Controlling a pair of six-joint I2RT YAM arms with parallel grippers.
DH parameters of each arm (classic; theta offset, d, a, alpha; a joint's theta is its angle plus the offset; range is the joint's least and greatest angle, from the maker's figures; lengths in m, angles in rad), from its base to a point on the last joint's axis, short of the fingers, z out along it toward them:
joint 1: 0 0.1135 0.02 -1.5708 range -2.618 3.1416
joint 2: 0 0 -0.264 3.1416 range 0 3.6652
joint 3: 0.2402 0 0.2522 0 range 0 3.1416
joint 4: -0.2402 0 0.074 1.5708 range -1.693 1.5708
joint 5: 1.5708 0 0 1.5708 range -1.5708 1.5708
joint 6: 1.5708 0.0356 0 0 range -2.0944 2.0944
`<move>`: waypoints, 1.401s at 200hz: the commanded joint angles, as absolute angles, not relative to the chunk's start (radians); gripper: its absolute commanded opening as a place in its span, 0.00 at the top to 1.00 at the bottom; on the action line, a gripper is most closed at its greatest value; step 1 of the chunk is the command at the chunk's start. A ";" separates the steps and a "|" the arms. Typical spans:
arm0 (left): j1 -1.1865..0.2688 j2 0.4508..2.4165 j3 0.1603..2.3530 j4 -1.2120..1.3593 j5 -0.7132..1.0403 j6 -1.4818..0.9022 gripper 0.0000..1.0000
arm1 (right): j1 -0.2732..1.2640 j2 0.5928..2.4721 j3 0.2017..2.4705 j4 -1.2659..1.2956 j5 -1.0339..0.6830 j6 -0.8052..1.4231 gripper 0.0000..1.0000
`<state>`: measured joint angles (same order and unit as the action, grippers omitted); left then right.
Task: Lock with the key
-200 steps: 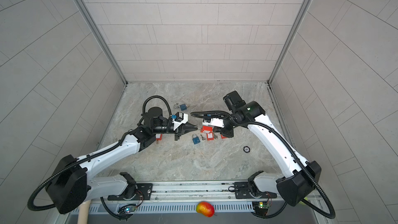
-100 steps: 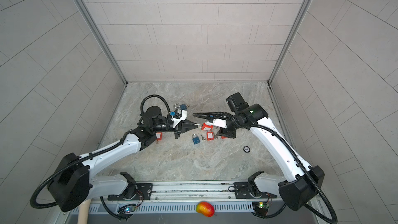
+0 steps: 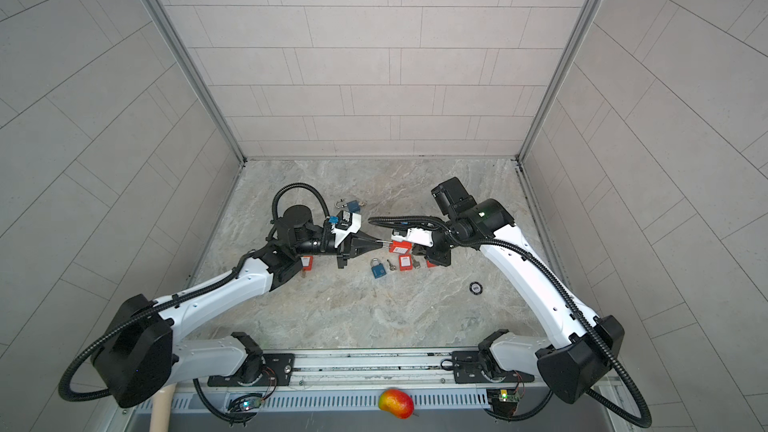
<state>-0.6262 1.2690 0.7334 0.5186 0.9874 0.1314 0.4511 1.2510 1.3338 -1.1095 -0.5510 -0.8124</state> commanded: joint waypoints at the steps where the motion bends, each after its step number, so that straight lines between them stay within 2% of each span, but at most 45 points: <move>1: -0.630 1.267 0.753 0.538 1.006 0.136 1.00 | 0.456 1.227 1.333 -1.102 -0.529 -0.843 0.95; 57: -0.627 1.298 0.755 0.589 1.018 0.034 1.00 | 0.456 1.141 1.231 -0.994 -0.445 -0.888 0.99; 85: -0.624 1.325 0.751 0.660 1.034 -0.005 1.00 | 0.457 1.130 1.227 -1.000 -0.454 -0.879 1.00; 104: -0.623 1.303 0.736 0.675 1.005 0.048 1.00 | 0.453 1.158 1.269 -1.093 -0.492 -0.864 1.00; 133: -0.620 1.250 0.747 0.550 0.974 0.218 1.00 | 0.440 1.216 1.301 -1.235 -0.547 -0.861 1.00; 177: -0.621 1.209 0.754 0.455 0.975 0.319 1.00 | 0.423 1.235 1.306 -1.257 -0.587 -0.828 1.00; 250: -0.629 1.204 0.747 0.449 0.970 0.320 1.00 | 0.403 1.319 1.353 -1.307 -0.687 -0.877 1.00; 280: -0.632 1.248 0.765 0.460 1.000 0.240 1.00 | 0.421 1.269 1.330 -1.183 -0.644 -0.857 1.00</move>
